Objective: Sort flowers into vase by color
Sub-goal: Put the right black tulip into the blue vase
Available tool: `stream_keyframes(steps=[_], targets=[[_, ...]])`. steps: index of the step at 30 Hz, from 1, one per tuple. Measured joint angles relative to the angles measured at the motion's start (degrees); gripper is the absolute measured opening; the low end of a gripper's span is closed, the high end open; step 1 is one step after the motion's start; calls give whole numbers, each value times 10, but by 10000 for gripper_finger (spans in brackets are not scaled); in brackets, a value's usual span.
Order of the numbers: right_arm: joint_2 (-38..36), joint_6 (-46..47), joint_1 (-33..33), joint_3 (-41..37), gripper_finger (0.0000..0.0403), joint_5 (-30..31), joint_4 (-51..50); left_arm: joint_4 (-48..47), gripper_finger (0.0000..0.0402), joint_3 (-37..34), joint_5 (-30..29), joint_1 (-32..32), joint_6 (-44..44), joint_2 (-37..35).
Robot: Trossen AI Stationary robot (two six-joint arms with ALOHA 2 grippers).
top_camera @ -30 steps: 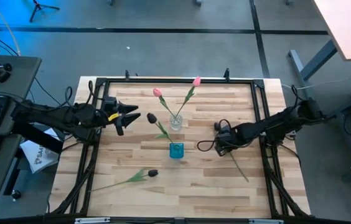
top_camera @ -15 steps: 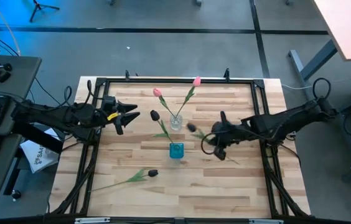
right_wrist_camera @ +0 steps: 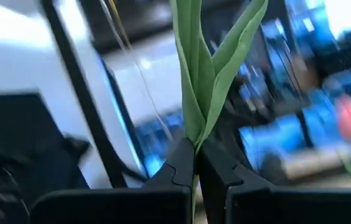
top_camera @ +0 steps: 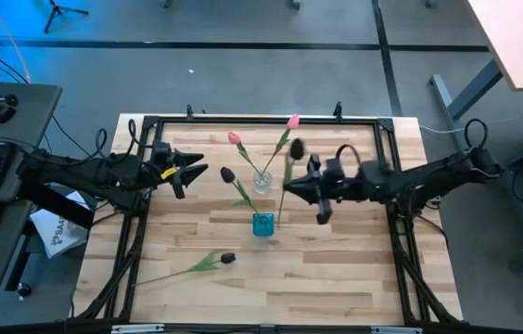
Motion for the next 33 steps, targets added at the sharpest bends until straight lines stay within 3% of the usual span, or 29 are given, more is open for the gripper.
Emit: stream_keyframes(steps=[4, 10, 15, 33], targets=[[11, -46, -4, 0, 1, -4, 75, 0, 211, 0, -3, 0, 0, 0], [88, -54, -19, 0, 0, 4, 145, -1, 211, 0, -6, 0, 0, 2], [135, -54, -33, 0, 0, 3, 144, -4, 211, 0, -6, 0, 0, 2], [135, -12, -40, 0, 2, 2, 48, -35, 211, 0, -8, 0, -30, 2]])
